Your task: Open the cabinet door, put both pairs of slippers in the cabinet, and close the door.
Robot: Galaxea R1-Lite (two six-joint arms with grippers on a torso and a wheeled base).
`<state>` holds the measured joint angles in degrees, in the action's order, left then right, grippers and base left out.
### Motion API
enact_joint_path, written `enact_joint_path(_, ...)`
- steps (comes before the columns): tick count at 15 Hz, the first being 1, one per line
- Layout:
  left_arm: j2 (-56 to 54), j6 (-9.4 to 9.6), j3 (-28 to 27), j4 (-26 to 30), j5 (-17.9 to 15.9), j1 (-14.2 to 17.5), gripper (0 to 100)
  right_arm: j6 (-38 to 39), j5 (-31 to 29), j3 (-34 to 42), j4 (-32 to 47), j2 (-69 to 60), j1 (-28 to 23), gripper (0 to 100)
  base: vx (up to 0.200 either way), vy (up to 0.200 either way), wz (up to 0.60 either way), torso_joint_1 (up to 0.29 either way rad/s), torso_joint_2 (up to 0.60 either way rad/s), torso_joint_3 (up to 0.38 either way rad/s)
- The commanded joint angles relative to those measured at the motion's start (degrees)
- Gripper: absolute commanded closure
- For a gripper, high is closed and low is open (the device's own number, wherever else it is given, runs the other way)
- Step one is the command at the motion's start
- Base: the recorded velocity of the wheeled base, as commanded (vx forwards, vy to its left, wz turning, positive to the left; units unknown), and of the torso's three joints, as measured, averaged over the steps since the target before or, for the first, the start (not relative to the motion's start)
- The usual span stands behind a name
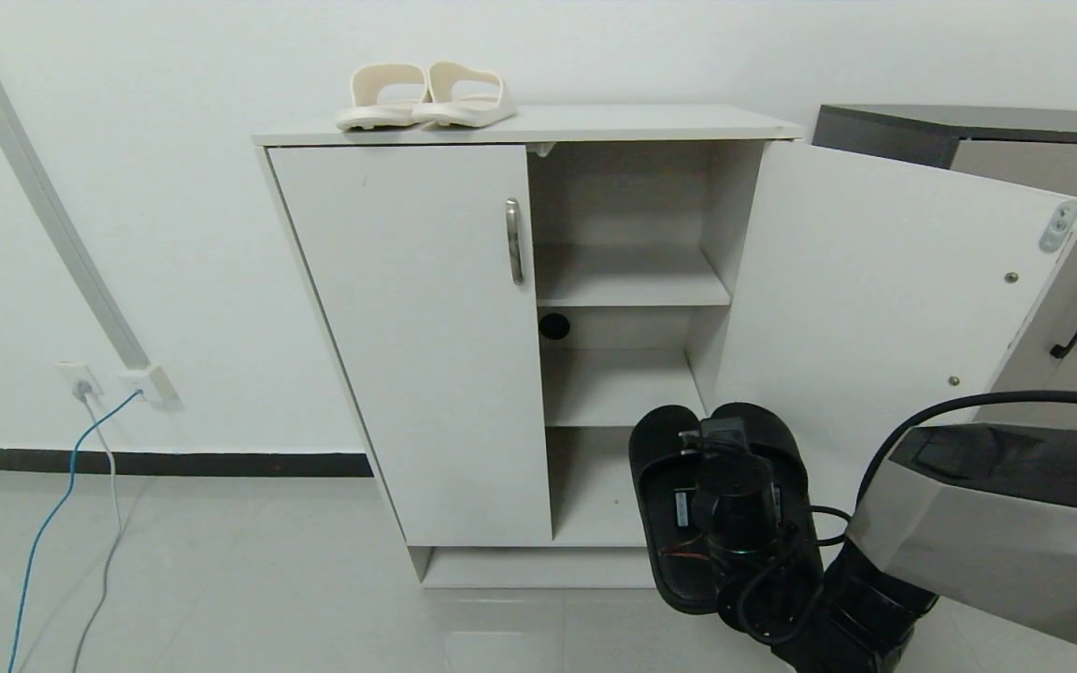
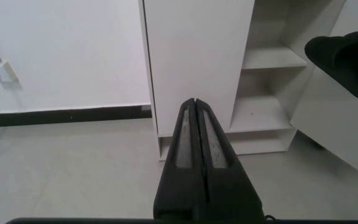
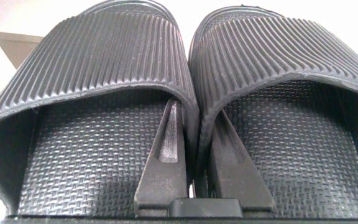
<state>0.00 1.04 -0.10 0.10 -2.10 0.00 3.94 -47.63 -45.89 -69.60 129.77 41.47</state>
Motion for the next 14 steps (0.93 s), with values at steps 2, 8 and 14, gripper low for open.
enact_joint_path(2, 0.1, 0.02, 0.0, 0.0, 0.0, 0.0, 100, -0.1, 0.0, -0.1, 0.0, -0.2, 0.0, 100, 0.000, 0.000, 0.00, 0.000, 0.00, 0.000)
enact_joint_path(8, 0.1, -0.25, 0.0, 0.0, 0.1, 0.0, 100, -0.3, 1.3, -2.9, 0.2, -0.2, 4.2, 100, 0.000, 0.000, 0.00, 0.000, 0.00, 0.000)
enact_joint_path(14, 0.1, -0.33, 0.0, 0.0, 0.2, 0.0, 100, 0.4, 3.7, -13.4, 5.1, 5.3, 4.1, 100, 0.000, 0.000, 0.00, 0.000, 0.00, 0.000)
